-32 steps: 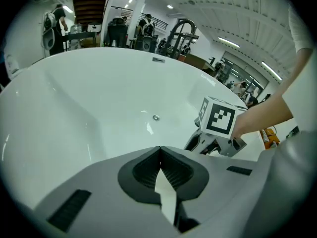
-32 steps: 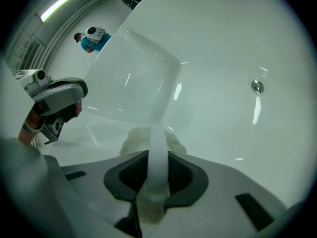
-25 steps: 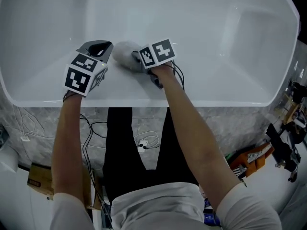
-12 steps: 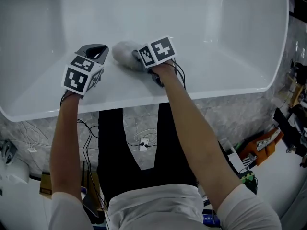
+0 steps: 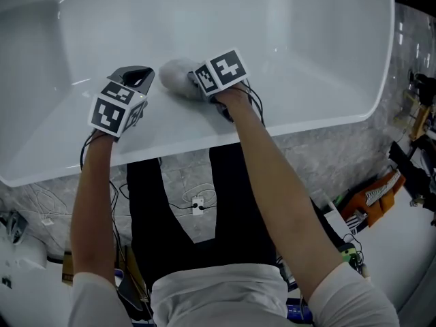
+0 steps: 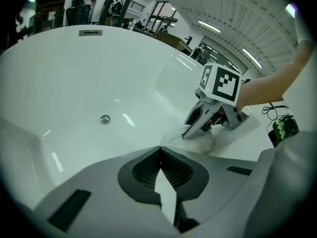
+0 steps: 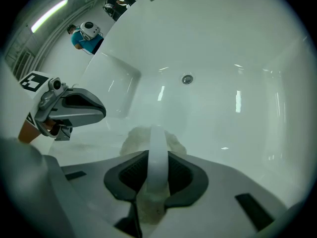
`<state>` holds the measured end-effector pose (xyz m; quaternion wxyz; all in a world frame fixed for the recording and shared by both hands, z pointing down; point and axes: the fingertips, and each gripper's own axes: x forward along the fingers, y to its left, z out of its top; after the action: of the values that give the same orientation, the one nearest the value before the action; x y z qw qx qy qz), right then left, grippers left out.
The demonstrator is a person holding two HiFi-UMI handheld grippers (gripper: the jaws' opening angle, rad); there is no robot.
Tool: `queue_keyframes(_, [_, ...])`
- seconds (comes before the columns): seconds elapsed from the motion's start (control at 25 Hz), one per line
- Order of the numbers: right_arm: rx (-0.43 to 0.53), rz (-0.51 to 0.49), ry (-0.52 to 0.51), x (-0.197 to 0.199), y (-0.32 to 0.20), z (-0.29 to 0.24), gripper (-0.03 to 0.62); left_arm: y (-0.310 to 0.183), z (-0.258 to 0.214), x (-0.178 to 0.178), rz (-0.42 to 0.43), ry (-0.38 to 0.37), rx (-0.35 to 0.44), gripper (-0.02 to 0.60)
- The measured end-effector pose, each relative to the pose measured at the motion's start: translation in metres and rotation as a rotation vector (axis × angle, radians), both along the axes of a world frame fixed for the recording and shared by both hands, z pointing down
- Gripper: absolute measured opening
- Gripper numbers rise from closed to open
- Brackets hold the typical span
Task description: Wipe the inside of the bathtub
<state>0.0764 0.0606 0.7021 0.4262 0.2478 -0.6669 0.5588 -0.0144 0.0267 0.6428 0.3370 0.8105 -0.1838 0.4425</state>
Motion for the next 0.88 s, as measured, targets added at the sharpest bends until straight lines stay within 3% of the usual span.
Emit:
queue_keyframes(0.28, [-0.009, 0.021, 0.026, 0.072, 0.000, -0.004, 0.100, -0.002, -0.005, 0.070, 0.044, 0.015, -0.006, 0.011])
queue_keyframes(0.72, [-0.008, 0.036, 0.037, 0.114, 0.002, -0.006, 0.100, 0.003, -0.002, 0.131, 0.101, 0.053, -0.011, 0.012])
queue_keyframes(0.88, [-0.010, 0.041, 0.051, 0.146, 0.004, -0.004, 0.100, 0.009, 0.000, 0.162, 0.111, 0.073, -0.016, 0.011])
